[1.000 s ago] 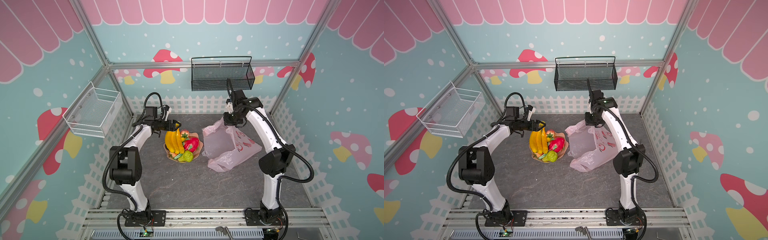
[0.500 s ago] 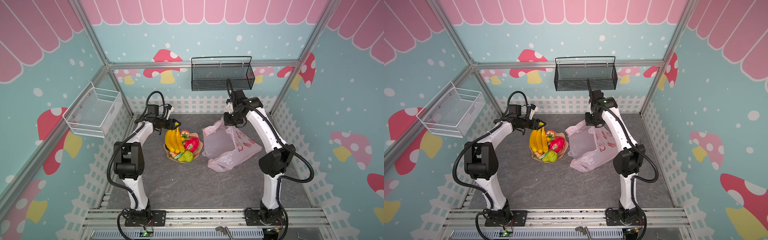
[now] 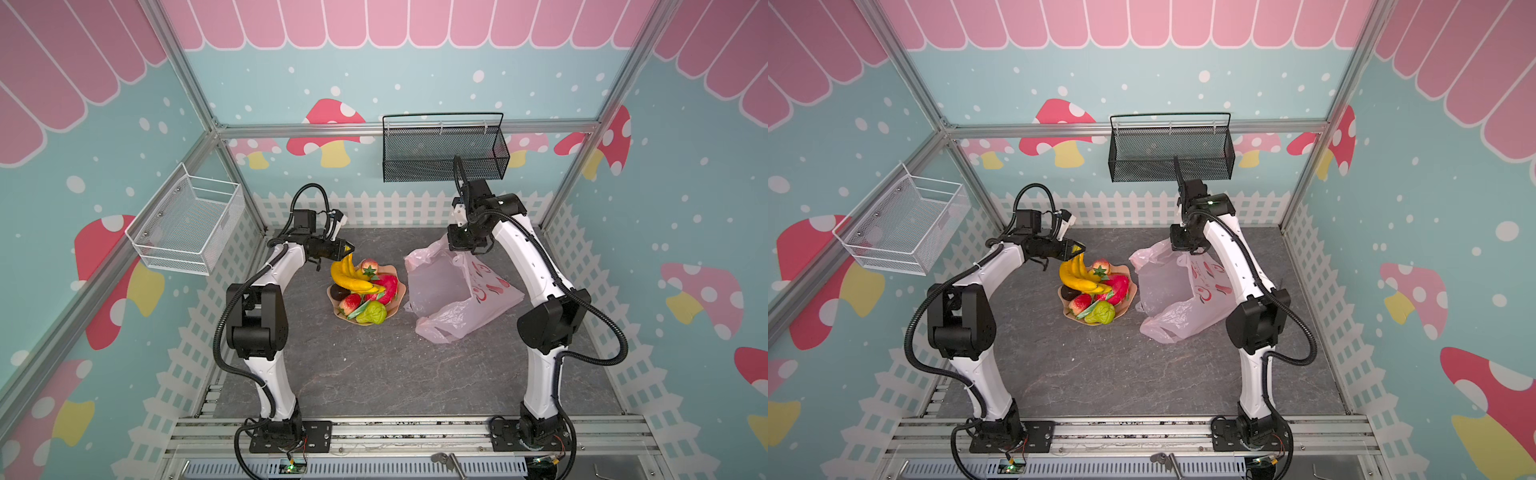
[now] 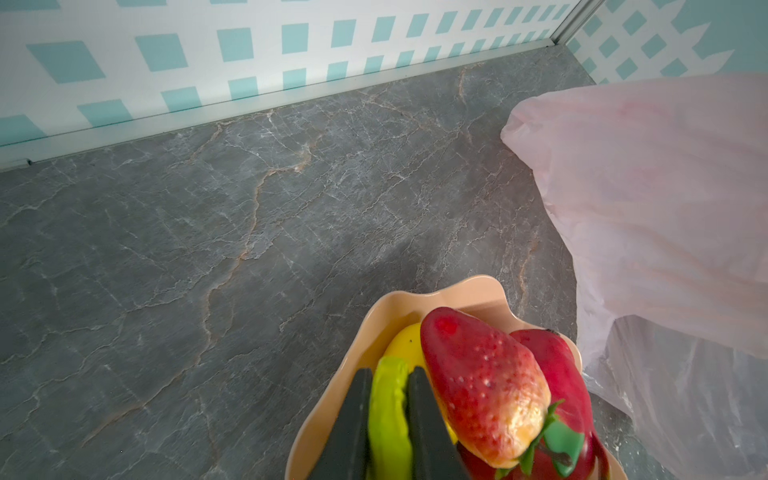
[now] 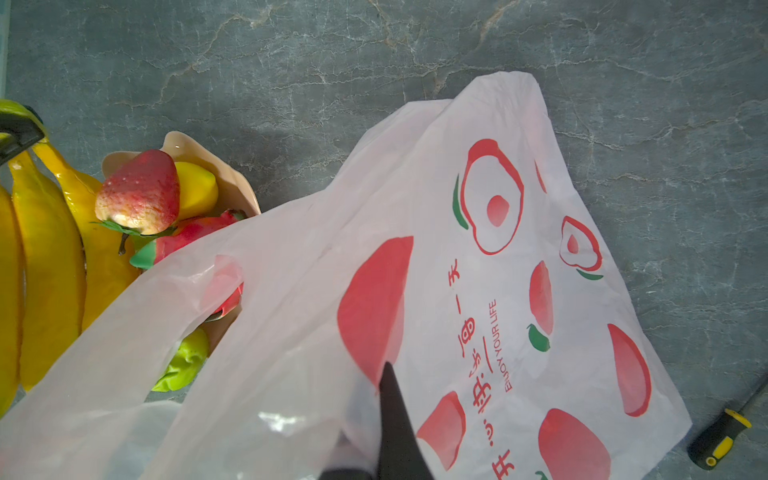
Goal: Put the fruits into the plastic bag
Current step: 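Lower the left gripper onto the banana stem and close on it, then lift the yellow bananas with the left gripper toward the bag opening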
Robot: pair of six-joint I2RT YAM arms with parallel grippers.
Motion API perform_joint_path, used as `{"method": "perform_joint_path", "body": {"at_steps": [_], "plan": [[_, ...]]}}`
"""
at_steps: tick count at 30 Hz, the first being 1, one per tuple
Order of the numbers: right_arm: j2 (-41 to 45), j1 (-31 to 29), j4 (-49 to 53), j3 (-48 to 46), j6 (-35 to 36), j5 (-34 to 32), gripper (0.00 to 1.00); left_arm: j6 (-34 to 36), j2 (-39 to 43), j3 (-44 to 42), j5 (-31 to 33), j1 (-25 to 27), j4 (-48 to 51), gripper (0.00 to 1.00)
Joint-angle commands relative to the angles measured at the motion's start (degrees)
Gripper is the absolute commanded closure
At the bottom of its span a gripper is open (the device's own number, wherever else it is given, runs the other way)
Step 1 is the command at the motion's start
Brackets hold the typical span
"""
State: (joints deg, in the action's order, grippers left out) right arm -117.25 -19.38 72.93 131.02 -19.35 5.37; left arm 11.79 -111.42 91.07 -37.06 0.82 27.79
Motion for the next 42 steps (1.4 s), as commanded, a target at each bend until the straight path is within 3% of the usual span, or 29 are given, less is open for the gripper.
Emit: {"method": "perform_joint_path", "body": {"at_steps": [1, 10, 16, 19, 26, 32, 37, 42], "plan": [[-1.1, 0.2, 1.7, 1.6, 1.1, -0.7, 1.0, 0.9, 3.8, 1.7, -1.3, -1.2, -0.2, 0.9], [-1.0, 0.2, 1.9, 2.2, 1.7, -0.3, 1.0, -2.7, 8.0, 1.1, -4.1, -2.2, -2.1, 0.98], [-1.0, 0.2, 2.3, 3.4, 1.8, -0.5, 1.0, -13.6, 14.2, -1.0, -3.6, -2.5, -8.2, 0.97], [-1.0, 0.3, 2.4, 3.7, 1.7, -0.3, 1.0, -19.9, 18.4, -3.0, 2.3, -1.4, -9.8, 1.0], [-1.0, 0.8, 2.5, 4.0, 0.8, 0.0, 1.0, -21.5, 32.5, -12.1, 25.0, 7.8, -7.5, 1.0], [-1.5, 1.2, 2.4, 5.2, 0.2, 1.2, 1.0, -22.1, 41.8, -20.0, 47.3, 20.7, -6.0, 1.0], [-1.9, 1.3, 2.4, 5.6, 0.4, 1.8, 1.0, -29.6, 45.2, -24.3, 68.0, 30.7, -5.6, 1.0], [-2.0, 1.3, 2.4, 5.8, 0.5, 2.3, 1.0, -34.9, 42.7, -24.4, 81.6, 38.0, -5.4, 1.0]]}}
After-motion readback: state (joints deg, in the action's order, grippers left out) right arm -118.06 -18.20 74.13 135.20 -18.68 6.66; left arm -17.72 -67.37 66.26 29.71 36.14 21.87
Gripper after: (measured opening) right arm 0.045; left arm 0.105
